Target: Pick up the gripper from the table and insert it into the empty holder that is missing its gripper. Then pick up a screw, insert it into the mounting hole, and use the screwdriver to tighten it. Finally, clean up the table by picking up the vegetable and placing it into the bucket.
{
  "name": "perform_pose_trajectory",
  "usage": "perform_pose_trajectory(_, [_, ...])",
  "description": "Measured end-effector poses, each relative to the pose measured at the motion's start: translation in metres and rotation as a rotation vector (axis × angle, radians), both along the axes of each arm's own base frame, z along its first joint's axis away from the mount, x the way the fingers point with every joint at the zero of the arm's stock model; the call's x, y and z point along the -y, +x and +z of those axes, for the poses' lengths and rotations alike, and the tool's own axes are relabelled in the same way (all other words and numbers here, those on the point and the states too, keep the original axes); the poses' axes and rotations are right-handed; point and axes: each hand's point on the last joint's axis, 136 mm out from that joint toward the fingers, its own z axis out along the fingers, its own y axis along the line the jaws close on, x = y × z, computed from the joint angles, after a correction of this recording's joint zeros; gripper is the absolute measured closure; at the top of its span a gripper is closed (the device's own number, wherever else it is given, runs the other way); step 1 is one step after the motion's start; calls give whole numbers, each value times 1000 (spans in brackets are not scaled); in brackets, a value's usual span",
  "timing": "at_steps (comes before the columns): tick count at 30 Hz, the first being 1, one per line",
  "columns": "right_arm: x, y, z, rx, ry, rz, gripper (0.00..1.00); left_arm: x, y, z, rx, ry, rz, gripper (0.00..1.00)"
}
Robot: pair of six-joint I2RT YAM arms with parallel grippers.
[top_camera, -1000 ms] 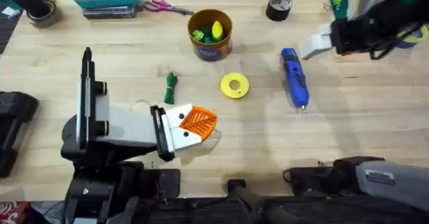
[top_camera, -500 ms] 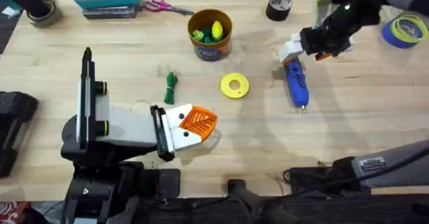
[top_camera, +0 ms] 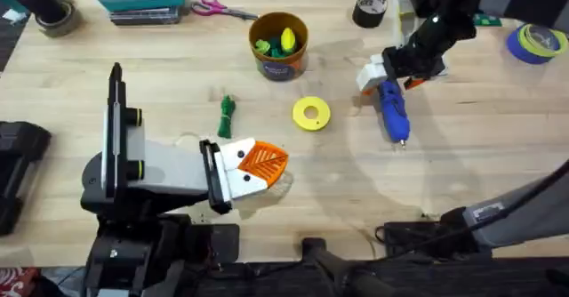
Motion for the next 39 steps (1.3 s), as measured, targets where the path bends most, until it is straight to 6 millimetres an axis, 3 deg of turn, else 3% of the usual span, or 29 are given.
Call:
perform_pose_trajectory(13, [10,19,-3,77,11,-54,6,0,0,0,0,0,0,998])
perform_pose_trajectory(23, [13,4,-34,19,0,-51,6,0,0,0,0,0,0,998])
perform_pose_trajectory(28, [13,6,-34,29,-2,-51,31,0,0,0,0,0,0,998])
perform_pose_trajectory(31, [15,7,-34,32,-14,-38,193,0,0,0,0,0,0,998])
perform_pose_trajectory(36, [17,9,-35,39,-17,-14,931,0,0,0,0,0,0,998])
perform_pose_trajectory(39, [16,8,-37,33,-15,-10,976,0,0,0,0,0,0,998])
